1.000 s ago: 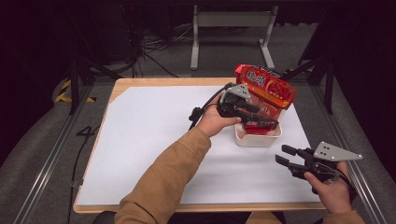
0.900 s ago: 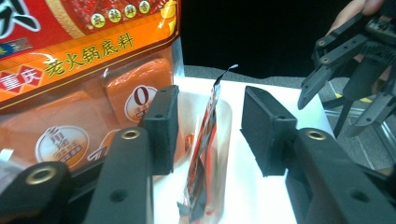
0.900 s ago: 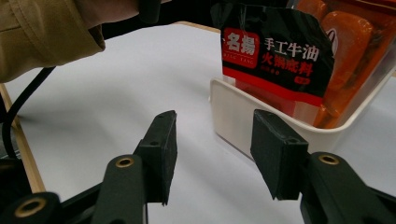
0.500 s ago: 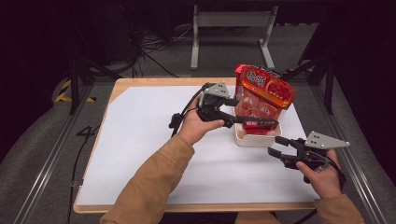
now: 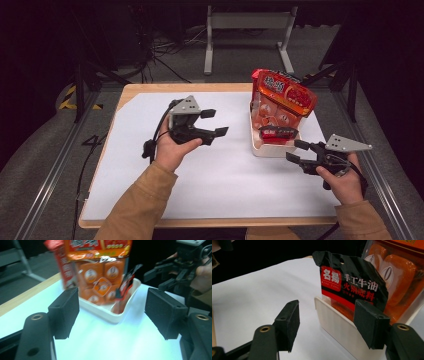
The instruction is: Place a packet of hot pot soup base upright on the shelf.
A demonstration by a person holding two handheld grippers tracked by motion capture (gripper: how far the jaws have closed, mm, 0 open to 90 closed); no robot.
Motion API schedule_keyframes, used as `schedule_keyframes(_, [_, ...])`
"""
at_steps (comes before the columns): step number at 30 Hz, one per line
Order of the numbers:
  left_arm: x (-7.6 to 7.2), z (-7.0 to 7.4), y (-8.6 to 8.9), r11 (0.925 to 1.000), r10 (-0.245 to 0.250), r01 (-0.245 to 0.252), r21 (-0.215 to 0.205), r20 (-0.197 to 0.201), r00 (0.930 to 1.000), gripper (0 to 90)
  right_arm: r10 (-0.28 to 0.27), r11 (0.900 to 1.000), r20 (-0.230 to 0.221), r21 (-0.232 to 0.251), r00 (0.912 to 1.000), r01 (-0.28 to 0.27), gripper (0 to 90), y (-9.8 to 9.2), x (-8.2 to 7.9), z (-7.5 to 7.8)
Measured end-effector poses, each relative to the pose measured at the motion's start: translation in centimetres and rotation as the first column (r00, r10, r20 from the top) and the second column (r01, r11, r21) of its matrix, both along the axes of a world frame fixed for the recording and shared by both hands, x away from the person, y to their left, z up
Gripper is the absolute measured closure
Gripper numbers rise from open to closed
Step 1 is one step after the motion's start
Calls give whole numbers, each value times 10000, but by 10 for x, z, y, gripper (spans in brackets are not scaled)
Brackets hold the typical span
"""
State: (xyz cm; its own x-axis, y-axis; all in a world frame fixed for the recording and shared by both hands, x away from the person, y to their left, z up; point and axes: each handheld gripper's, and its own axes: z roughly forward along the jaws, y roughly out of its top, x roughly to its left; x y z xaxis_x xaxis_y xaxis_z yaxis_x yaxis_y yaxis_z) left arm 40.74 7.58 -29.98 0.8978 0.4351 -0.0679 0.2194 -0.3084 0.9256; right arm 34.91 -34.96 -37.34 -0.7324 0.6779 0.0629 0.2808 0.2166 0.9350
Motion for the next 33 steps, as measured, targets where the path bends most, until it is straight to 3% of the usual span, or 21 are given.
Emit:
schedule_keyframes(8, [-20, -17, 41, 9983, 576, -577, -32, -59, 9983, 258, -162, 9999, 37, -21, 9999, 162, 346, -3, 0, -2])
schedule_keyframes(15, [-31, -44, 70, 9922, 1242, -1243, -35, -114, 9922, 251, -277, 9996, 63, -100, 9996, 278, 292, -3, -1, -7])
schedule_keyframes(22, [-36, -77, 87, 9831, 1833, -1830, 100, -298, 9826, 241, -353, 9992, 156, -186, 9993, 356, 279, -4, -1, -14])
schedule_keyframes(27, [-36, -100, 95, 9744, 2191, -2164, 609, -413, 9748, 242, -383, 9991, 190, -192, 9991, 386, 279, -6, -1, -20])
schedule_keyframes(30, [-35, -109, 98, 9743, 2253, -2238, 274, -777, 9712, 241, -293, 9993, 96, -248, 9995, 295, 278, -4, -1, -26])
schedule_keyframes(33, [-36, -116, 98, 9723, 2319, -2293, 465, -642, 9706, 240, -182, 9995, -29, -252, 9998, 181, 282, -3, 0, -31])
